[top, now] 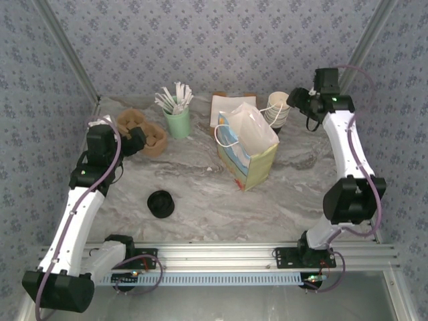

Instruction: Pack the takeout coffee

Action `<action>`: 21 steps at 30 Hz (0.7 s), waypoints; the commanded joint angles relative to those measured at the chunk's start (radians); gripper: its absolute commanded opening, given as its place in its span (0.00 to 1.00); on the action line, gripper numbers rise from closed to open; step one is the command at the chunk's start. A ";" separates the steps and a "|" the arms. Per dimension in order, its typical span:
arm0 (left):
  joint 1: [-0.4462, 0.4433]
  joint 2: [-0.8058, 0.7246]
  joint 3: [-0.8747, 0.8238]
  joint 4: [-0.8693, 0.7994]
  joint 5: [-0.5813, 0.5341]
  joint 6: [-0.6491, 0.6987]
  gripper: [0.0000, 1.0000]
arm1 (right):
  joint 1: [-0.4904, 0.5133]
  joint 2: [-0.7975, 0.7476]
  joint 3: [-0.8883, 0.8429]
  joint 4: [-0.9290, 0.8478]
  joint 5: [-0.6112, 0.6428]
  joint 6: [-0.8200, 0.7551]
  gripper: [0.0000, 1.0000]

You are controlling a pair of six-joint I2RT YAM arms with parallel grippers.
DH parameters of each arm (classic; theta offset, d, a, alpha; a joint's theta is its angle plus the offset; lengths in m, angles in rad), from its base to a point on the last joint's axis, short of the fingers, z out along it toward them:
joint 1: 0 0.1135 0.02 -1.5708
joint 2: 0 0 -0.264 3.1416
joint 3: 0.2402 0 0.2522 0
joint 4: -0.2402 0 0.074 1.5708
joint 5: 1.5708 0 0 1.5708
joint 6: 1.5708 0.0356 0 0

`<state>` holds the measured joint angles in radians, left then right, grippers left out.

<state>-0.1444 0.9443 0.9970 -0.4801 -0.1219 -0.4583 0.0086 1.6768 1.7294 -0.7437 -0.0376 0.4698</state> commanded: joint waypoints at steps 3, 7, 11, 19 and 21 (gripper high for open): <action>-0.006 -0.021 0.023 -0.003 0.091 -0.008 0.99 | 0.015 0.100 0.119 -0.086 0.072 0.016 0.62; -0.007 -0.025 0.022 -0.003 0.095 -0.010 0.99 | 0.021 0.153 0.170 -0.095 0.081 0.018 0.60; -0.008 -0.034 0.022 0.002 0.097 -0.010 0.99 | 0.022 0.198 0.211 -0.099 0.070 0.014 0.54; -0.009 -0.039 0.020 0.003 0.101 -0.008 0.99 | 0.029 0.262 0.260 -0.088 0.036 0.019 0.43; -0.008 -0.036 0.024 -0.002 0.102 -0.007 0.99 | 0.032 0.273 0.270 -0.089 0.034 0.019 0.42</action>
<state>-0.1463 0.9180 0.9970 -0.4789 -0.0372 -0.4587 0.0299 1.9289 1.9553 -0.8131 0.0078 0.4828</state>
